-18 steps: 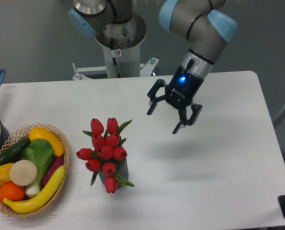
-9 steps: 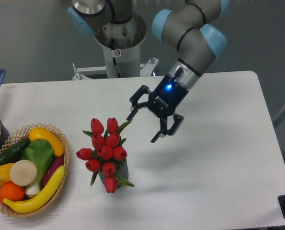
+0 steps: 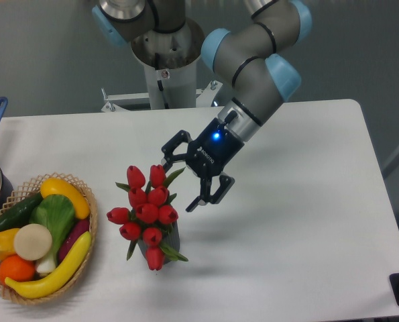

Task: Pick up the flowers from the vase
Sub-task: 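Lower the gripper around the tulip stems and close on them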

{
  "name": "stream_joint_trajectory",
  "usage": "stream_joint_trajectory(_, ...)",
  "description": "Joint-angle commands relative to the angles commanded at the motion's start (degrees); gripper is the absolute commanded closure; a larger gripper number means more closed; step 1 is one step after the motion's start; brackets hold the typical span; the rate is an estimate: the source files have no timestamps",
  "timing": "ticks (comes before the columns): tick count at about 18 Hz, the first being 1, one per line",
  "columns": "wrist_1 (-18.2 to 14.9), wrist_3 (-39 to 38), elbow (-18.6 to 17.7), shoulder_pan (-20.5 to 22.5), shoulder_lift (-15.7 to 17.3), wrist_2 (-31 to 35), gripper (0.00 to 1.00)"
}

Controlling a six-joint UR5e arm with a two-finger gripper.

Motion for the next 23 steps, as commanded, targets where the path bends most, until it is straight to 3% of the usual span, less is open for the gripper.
stream_joint_trajectory(3,1.6,-0.9,0.8,-0.6,-1.1,0.0,0.00)
stream_joint_trajectory(19,2.5,-0.8,3.2,-3.9,-4.8,0.1,0.01)
stream_joint_trajectory(20,3.6,-0.8,3.0,-3.9,-4.8,0.1,0.02)
stream_joint_trajectory(23,4.6,-0.8,2.6,-3.9,-4.8,0.1,0.24)
